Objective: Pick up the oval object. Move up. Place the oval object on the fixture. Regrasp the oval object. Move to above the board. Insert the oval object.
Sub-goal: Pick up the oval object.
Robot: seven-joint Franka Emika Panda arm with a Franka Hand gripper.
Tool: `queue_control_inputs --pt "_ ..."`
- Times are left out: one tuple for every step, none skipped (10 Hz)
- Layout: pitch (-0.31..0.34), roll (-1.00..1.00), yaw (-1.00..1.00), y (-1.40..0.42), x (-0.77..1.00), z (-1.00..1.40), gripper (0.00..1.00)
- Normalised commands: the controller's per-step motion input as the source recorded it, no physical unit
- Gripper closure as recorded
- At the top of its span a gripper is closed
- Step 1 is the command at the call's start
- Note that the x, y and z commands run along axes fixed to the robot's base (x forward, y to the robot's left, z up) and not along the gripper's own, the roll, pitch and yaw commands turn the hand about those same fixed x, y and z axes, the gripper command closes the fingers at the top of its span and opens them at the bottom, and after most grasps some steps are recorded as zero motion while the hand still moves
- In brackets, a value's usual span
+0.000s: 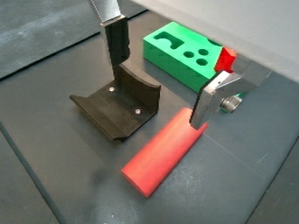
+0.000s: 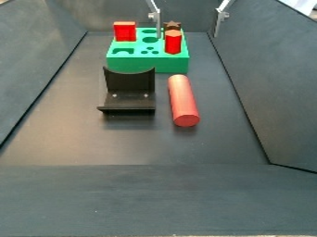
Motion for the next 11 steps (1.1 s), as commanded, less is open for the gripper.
queue_control_inputs --pt "-0.029 0.0 0.0 -0.09 -0.03 0.0 0.0" --pt "-0.066 0.01 0.07 -0.17 0.11 -0.49 0.0" --pt "-0.046 0.06 0.17 -0.2 0.05 -0.62 0.0" --pt "0.0 0.0 0.28 -0.12 0.0 -0.46 0.0" --pt "0.0 0.0 0.24 -0.06 0.0 -0.59 0.0" --pt "-0.037 0.0 0.24 -0.07 -0.01 -0.67 0.0" --pt "-0.01 0.02 0.27 -0.06 -0.01 -0.63 0.0" --pt "0.0 0.07 0.4 -0.23 0.0 -0.47 0.0" --pt "0.0 0.04 0.37 -0.22 0.03 -0.38 0.0" --pt "0.0 0.06 0.27 -0.17 0.13 -0.39 0.0" --pt "0.0 0.03 0.12 0.0 0.18 -0.39 0.0"
